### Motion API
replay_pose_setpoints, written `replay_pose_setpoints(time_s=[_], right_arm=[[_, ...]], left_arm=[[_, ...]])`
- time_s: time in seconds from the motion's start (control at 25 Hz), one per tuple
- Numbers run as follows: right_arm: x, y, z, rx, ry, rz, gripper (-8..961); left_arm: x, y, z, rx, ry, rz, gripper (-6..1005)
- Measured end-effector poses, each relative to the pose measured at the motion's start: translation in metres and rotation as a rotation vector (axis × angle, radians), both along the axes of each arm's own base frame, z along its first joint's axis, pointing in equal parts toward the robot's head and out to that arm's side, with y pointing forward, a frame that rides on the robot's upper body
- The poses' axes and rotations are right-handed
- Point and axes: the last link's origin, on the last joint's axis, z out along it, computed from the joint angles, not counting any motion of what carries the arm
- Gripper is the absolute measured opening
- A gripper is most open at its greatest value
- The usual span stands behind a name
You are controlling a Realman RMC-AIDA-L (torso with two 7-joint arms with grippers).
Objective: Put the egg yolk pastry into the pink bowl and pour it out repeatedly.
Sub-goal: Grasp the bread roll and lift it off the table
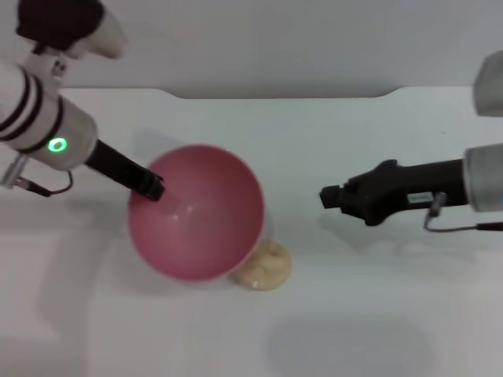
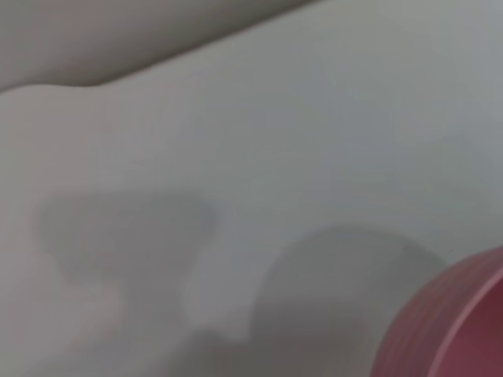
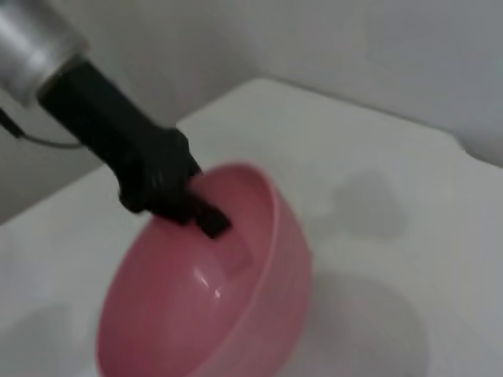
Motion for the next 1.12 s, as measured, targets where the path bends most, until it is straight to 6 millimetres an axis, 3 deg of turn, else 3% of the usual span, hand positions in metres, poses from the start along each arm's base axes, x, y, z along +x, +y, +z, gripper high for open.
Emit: replay_pose_setpoints(time_s=[0.08,0.28,0.72,0.96,1.12], right_arm=[[0.001,-0.003,0.001,-0.025,0.008,0.006,-2],[-0.007,-0.013,-0.016,-0.103,-0.036,0.078,17],[-0.029,-0.018,-0.066,-0.185,-0.173,0.216,206],[-0.025,-0.017,-0.085,-0.183,-0.234,0.227,404],[-0.02,-0.014,-0.096,-0.146,-0.267,0.22,596]], left_arm=[[0.003,0.001,-0.004,-0.013,0.006,-0.008,-1],[0.005,0.004,-0.002,0.008,-0.009,0.004,-1],[-0.002,0.003,0.007,0.032,-0.028,0.043,-1],[-0.002,0.0,0.005,0.016,-0.024,0.048,0],[-0.003,-0.001,0.005,0.015,-0.024,0.05,0]])
